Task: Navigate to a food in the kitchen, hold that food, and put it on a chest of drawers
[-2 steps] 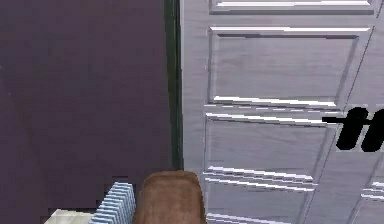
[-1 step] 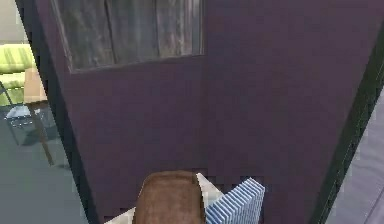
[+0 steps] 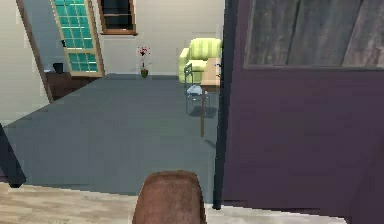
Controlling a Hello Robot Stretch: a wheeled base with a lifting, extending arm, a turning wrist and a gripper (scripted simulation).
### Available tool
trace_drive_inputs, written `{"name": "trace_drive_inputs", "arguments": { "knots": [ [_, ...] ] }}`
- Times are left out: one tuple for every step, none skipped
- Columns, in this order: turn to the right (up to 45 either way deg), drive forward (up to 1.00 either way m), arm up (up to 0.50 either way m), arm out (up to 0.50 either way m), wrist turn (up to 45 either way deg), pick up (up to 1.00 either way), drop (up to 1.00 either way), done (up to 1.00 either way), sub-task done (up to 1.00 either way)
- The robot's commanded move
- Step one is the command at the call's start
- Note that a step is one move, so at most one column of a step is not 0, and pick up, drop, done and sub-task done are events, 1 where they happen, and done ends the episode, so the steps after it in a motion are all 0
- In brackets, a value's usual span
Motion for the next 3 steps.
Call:
{"name": "trace_drive_inputs", "arguments": {
  "knots": [
    [-9.0, 0.0, 0.0, 0.0, 0.0, 0.0, 0.0, 0.0, 0.0],
    [0.0, 0.1, 0.0, 0.0, 0.0, 0.0, 0.0, 0.0, 0.0],
    [-21.0, 0.0, 0.0, 0.0, 0.0, 0.0, 0.0, 0.0, 0.0]
  ]
}}
